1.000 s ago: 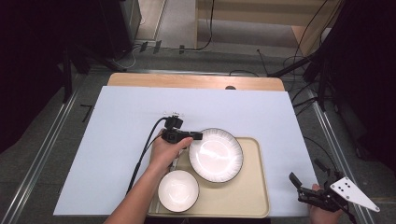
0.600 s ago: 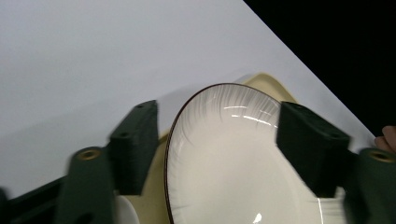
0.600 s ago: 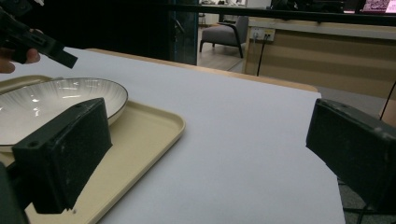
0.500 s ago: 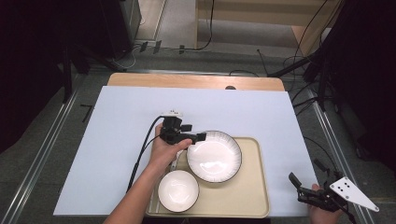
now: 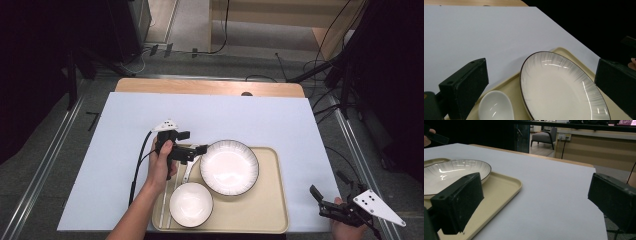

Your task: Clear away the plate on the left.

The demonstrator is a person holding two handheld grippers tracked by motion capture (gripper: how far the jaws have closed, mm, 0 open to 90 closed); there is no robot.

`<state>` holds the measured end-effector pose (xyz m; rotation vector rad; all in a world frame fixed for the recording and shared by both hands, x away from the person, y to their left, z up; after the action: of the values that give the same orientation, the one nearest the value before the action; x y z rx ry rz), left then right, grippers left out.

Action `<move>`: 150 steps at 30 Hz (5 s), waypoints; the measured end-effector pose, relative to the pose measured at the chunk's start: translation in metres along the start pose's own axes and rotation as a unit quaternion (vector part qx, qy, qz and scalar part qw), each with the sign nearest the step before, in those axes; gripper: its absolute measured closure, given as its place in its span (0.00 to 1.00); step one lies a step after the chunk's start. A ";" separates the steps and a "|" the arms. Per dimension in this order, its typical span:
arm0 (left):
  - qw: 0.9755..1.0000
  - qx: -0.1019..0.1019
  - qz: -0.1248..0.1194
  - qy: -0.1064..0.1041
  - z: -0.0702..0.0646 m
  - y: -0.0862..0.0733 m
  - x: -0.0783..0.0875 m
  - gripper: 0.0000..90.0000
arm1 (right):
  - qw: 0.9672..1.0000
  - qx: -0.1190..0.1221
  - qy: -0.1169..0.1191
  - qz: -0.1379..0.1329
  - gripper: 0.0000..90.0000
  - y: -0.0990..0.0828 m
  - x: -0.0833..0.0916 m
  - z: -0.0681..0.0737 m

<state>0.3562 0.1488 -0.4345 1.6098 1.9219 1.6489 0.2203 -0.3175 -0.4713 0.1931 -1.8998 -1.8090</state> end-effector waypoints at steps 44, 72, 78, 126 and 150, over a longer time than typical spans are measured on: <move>0.997 0.007 -0.022 0.075 0.026 -0.054 0.071 0.00 | 1.000 0.000 -0.001 0.000 0.00 0.001 0.001 0.001; 0.993 0.024 -0.037 0.107 0.038 -0.083 0.113 0.00 | 1.000 0.002 0.000 0.004 0.00 0.002 -0.002 0.003; 0.992 0.023 -0.039 0.114 0.039 -0.088 0.122 0.00 | 1.000 0.002 0.000 0.003 0.00 0.002 -0.002 0.003; 0.985 0.027 -0.040 0.164 0.049 -0.123 0.178 0.00 | 1.000 0.001 -0.002 0.005 0.00 0.002 -0.003 0.003; 0.981 0.032 -0.049 0.187 0.052 -0.138 0.199 0.00 | 1.000 0.001 -0.001 0.005 0.00 0.001 -0.002 0.003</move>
<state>0.2248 0.3567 -0.4630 1.2696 2.2054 1.9796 0.2210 -0.3134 -0.4704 0.1824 -1.9007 -1.8021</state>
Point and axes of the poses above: each handheld gripper's, and its own axes: x roughly backward along the jaws, y roughly out of its top, z roughly to its left, the point moved 3 cm from there along -x, roughly forward along the jaws, and after that the axes turned 5 degrees about z, right-handed, at the moved point
